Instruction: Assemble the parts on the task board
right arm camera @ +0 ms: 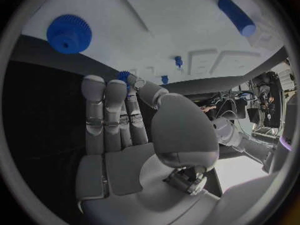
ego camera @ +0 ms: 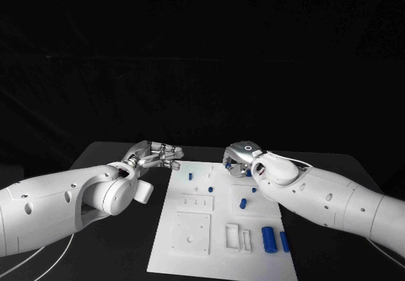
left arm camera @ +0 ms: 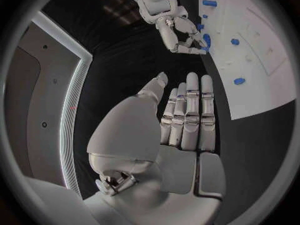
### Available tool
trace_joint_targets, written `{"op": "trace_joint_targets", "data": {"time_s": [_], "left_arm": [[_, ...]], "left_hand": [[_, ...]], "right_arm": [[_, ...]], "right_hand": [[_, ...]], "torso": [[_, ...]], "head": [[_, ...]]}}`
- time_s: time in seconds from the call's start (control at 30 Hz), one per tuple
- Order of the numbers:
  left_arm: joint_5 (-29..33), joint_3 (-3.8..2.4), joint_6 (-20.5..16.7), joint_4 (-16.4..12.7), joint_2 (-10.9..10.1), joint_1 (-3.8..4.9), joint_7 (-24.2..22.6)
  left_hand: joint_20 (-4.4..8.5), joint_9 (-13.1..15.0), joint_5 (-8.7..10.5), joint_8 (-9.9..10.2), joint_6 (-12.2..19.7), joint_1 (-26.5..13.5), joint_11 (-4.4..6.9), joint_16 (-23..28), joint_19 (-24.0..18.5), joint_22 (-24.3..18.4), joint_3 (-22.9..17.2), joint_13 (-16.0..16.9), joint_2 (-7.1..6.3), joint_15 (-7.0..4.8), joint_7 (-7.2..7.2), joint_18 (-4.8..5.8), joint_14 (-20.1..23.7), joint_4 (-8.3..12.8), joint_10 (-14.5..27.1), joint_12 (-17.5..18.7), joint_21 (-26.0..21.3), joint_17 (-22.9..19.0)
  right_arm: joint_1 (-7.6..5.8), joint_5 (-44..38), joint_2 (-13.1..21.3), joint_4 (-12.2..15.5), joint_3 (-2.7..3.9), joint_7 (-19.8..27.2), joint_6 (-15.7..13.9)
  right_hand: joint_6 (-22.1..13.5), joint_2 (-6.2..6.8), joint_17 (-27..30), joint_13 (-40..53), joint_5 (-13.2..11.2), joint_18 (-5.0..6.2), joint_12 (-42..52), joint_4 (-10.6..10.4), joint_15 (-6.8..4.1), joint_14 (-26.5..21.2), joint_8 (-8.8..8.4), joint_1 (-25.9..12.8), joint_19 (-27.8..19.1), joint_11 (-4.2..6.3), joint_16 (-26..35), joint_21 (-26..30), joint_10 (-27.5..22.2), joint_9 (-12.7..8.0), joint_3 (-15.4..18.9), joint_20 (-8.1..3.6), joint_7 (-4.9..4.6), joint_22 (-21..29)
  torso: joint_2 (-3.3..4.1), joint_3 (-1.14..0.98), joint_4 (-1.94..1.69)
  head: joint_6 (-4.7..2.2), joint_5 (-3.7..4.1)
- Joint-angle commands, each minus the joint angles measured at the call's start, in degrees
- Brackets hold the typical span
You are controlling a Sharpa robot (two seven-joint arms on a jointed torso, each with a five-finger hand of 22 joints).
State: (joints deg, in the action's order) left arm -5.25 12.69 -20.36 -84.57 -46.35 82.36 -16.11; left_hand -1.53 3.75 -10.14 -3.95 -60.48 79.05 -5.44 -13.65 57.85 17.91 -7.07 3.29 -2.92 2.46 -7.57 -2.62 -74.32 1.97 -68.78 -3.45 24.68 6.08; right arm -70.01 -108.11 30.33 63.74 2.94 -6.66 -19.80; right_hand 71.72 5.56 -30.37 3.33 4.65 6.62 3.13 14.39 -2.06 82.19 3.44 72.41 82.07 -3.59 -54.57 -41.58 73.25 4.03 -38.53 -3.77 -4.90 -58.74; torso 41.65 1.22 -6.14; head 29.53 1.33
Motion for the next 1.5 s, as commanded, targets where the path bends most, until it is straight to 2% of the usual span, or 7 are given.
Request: {"op": "trace_joint_targets", "data": {"time_s": [0.03,0.2,0.47,0.63,1.03,1.2,1.5], "left_arm": [[-0.19,-0.05,0.56,0.01,0.2,0.15,-0.32],[-0.19,-0.05,0.53,0.08,0.44,0.16,-0.35],[-0.24,-0.12,0.66,-0.06,0.76,0.18,-0.35],[-0.36,-0.24,0.66,-0.17,0.81,0.37,-0.3],[-0.79,-0.29,0.51,-0.58,0.82,1.46,-0.36],[-0.92,-0.3,0.49,-0.72,0.77,1.67,-0.36],[-0.99,-0.28,0.5,-0.37,0.89,1.77,-0.34]], "left_hand": [[-0.01,-0.01,0.26,0.2,0.23,-0.2,-0.09,0.38,0.24,-0.08,0.33,0.09,0.15,0.1,-0.06,-0.59,-0.29,-0.01,0.38,0.12,-0.33,-0.05],[-0.01,-0.01,0.26,0.2,0.23,-0.2,-0.09,0.38,0.24,-0.08,0.33,0.09,0.15,0.1,-0.06,-0.59,-0.29,-0.01,0.38,0.12,-0.33,-0.05],[0.01,-0.01,0.21,0.2,0.22,-0.08,-0.09,0.39,0.32,-0.14,0.41,0.09,0.2,0.1,-0.06,-0.6,-0.29,0.06,0.4,0.11,-0.39,-0.05],[0.01,-0.01,0.21,0.2,0.22,-0.08,-0.09,0.39,0.32,-0.14,0.41,0.09,0.2,0.1,-0.06,-0.6,-0.29,0.06,0.4,0.11,-0.39,-0.05],[0.01,-0.01,0.21,0.2,0.22,-0.08,-0.09,0.39,0.32,-0.14,0.41,0.09,0.2,0.1,-0.06,-0.6,-0.29,0.06,0.4,0.11,-0.39,-0.05],[0.01,-0.01,0.21,0.2,0.22,-0.08,-0.09,0.39,0.32,-0.14,0.41,0.09,0.2,0.1,-0.06,-0.6,-0.29,0.06,0.4,0.11,-0.39,-0.05],[0.01,-0.01,0.21,0.2,0.22,-0.08,-0.09,0.39,0.32,-0.14,0.41,0.09,0.2,0.1,-0.06,-0.6,-0.29,0.06,0.4,0.11,-0.39,-0.05]], "right_arm": [[0.01,-2.21,-0.91,-0.27,0.0,-2.64,-3.52],[0.01,-2.66,-2.54,-1.62,0.0,-2.98,-3.68],[0.13,-3.53,-4.94,-3.82,-0.01,-3.31,-3.63],[0.21,-3.84,-5.74,-4.78,-0.01,-3.67,-4.02],[0.25,-4.18,-6.75,-6.16,-0.01,-3.9,-4.41],[0.25,-4.26,-6.8,-6.47,-0.01,-3.85,-4.18],[0.26,-4.72,-6.57,-6.33,-0.04,-4.16,-3.48]], "right_hand": [[0.25,0.13,-0.06,0.11,-0.35,0.28,0.2,-0.1,-0.36,0.09,0.21,0.34,0.2,1.24,0.2,0.43,1.74,0.01,-0.3,0.03,-0.01,-0.55],[0.19,0.21,-0.02,0.1,-0.24,0.29,0.19,-0.24,-0.35,0.09,0.21,0.37,0.3,1.21,0.26,1.02,1.67,0.01,-0.34,0.04,-0.04,-0.94],[0.2,0.26,0.0,0.09,-0.12,0.27,0.17,-0.31,-0.35,0.14,0.22,0.34,0.51,1.21,0.25,1.34,1.72,0.02,-0.36,0.04,-0.03,-1.37],[0.11,0.22,0.02,0.11,-0.09,0.26,0.2,-0.39,-0.33,0.11,0.21,0.29,0.84,1.19,0.27,2.34,1.59,0.02,-0.5,0.05,-0.06,-2.37],[0.11,0.22,0.02,0.11,-0.09,0.26,0.2,-0.39,-0.33,0.11,0.21,0.29,0.84,1.19,0.27,2.34,1.59,0.02,-0.5,0.05,-0.06,-2.37],[0.19,0.33,0.14,0.11,-0.18,0.21,0.2,-0.47,-0.33,0.11,0.22,0.36,1.8,1.2,0.15,4.8,1.66,0.02,-0.49,0.05,-0.04,-5.23],[0.24,0.32,0.1,0.11,-0.31,0.21,0.19,-0.33,-0.36,0.1,0.22,0.38,1.94,1.22,0.09,5.08,1.69,0.03,-0.59,0.02,-0.02,-5.78]], "torso": [[0.07,0.04,-0.08],[0.13,0.15,-0.31],[0.56,0.46,-1.33],[0.87,0.64,-1.87],[1.85,1.15,-2.7],[2.0,1.2,-2.83],[2.13,1.26,-2.57]], "head": [[-0.34,-0.45],[-0.42,-0.74],[0.13,-0.45],[0.71,-0.89],[0.06,-0.63],[0.06,-0.39],[-0.01,-0.3]]}}
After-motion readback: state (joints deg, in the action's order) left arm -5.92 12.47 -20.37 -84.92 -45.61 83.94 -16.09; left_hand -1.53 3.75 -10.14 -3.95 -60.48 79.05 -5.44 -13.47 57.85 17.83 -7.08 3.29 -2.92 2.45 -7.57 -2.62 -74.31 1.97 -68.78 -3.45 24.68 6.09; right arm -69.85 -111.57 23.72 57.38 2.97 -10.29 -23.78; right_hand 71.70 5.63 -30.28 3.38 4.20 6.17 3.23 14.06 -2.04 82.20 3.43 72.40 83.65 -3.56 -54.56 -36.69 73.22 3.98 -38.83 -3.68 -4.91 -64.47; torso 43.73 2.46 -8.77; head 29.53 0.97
